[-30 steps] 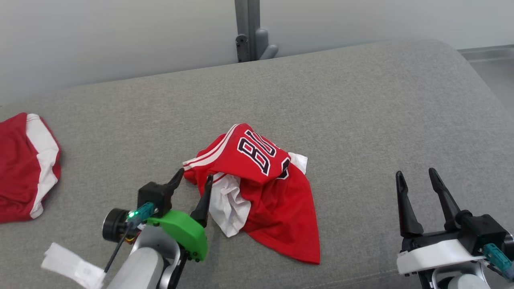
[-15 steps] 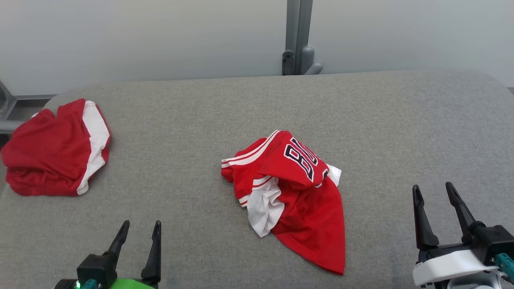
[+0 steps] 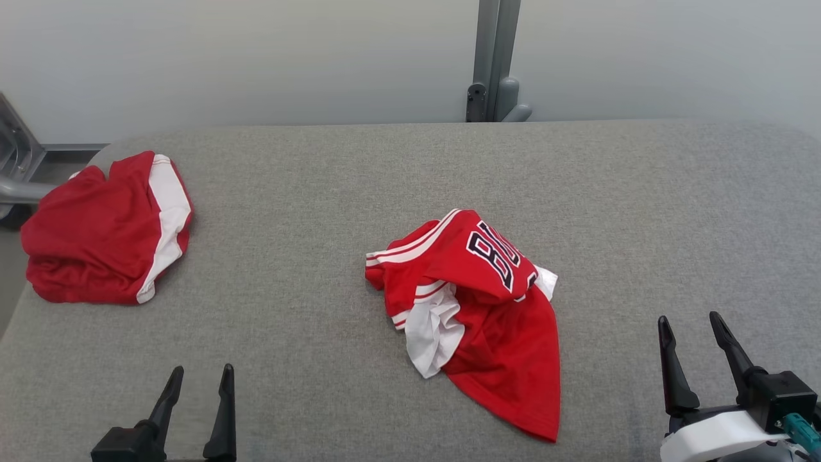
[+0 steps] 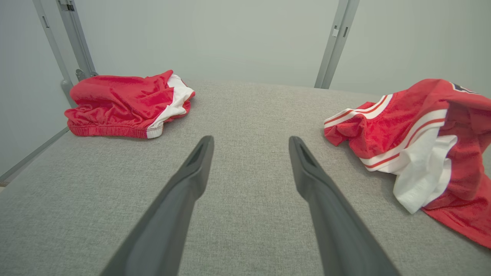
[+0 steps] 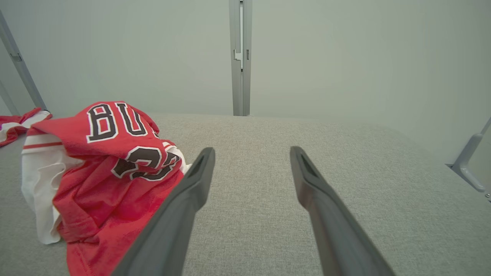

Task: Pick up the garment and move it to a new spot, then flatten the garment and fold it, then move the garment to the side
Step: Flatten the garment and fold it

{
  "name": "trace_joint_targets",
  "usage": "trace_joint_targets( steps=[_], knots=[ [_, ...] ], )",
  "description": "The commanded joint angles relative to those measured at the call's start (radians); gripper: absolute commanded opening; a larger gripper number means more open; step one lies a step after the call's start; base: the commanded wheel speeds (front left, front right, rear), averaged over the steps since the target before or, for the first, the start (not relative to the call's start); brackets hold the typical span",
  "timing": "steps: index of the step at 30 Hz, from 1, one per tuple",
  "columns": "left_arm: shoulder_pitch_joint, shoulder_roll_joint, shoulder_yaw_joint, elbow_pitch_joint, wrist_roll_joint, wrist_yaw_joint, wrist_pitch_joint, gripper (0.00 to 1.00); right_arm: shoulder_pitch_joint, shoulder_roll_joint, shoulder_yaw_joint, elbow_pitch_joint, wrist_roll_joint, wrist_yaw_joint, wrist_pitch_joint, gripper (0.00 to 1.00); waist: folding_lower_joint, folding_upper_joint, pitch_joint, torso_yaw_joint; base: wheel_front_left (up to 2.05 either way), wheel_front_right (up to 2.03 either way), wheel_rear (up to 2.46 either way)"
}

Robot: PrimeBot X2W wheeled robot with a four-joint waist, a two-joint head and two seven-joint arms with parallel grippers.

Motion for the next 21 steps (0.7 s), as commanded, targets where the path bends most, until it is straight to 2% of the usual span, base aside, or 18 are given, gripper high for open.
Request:
trace_joint_targets(
  steps=[1, 9, 21],
  knots=[
    [0.016, -0.012, 0.01, 0.011, 0.018, -0.017, -0.003, 1.0, 0.007, 0.001, -0.002, 0.004, -0.002, 0.0, -0.003, 1.0, 0.0, 0.0114, 0.001, -0.002, 0.0, 0.0, 0.0],
    [0.009, -0.041, 0.059, 0.036, 0.067, -0.053, -0.002, 1.0, 0.001, 0.002, 0.009, 0.013, 0.003, 0.0, -0.003, 1.0, 0.0, 0.0114, -0.002, -0.015, 0.0, 0.0, 0.0],
    [0.011, -0.071, 0.101, 0.048, 0.098, -0.075, -0.002, 1.0, -0.002, -0.001, 0.019, 0.014, 0.004, 0.0, -0.003, 1.0, 0.0, 0.0114, -0.001, -0.024, 0.0, 0.0, 0.0]
  ],
)
